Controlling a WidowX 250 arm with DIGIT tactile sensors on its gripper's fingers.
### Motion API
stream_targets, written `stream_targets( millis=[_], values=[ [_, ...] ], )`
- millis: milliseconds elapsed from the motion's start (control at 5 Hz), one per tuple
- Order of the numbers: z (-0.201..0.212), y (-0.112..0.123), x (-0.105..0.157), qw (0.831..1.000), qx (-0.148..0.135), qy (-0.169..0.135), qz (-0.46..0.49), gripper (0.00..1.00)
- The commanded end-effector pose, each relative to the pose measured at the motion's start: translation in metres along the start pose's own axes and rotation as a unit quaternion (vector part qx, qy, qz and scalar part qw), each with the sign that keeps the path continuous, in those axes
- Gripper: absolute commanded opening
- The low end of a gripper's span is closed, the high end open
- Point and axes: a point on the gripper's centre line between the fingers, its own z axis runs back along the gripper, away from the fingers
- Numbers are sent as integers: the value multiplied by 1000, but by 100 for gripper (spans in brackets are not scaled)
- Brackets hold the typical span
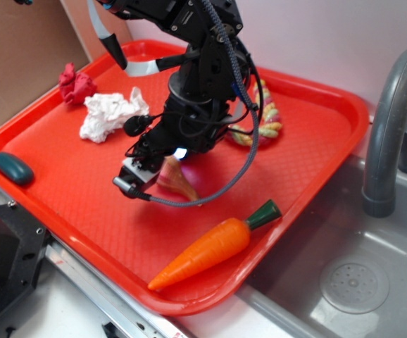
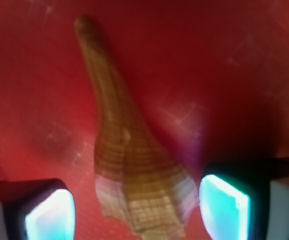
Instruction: Grab the shell.
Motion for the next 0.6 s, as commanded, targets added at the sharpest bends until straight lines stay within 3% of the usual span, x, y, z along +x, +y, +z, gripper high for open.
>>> stream_targets(
  millis=[0,200,400],
  values=[
    [-3,-5,7,994,78,-44,57,0],
    [-3,-5,8,988,101,-80,84,0],
    [-1,-7,5,977,100,-124,142,0]
  ],
)
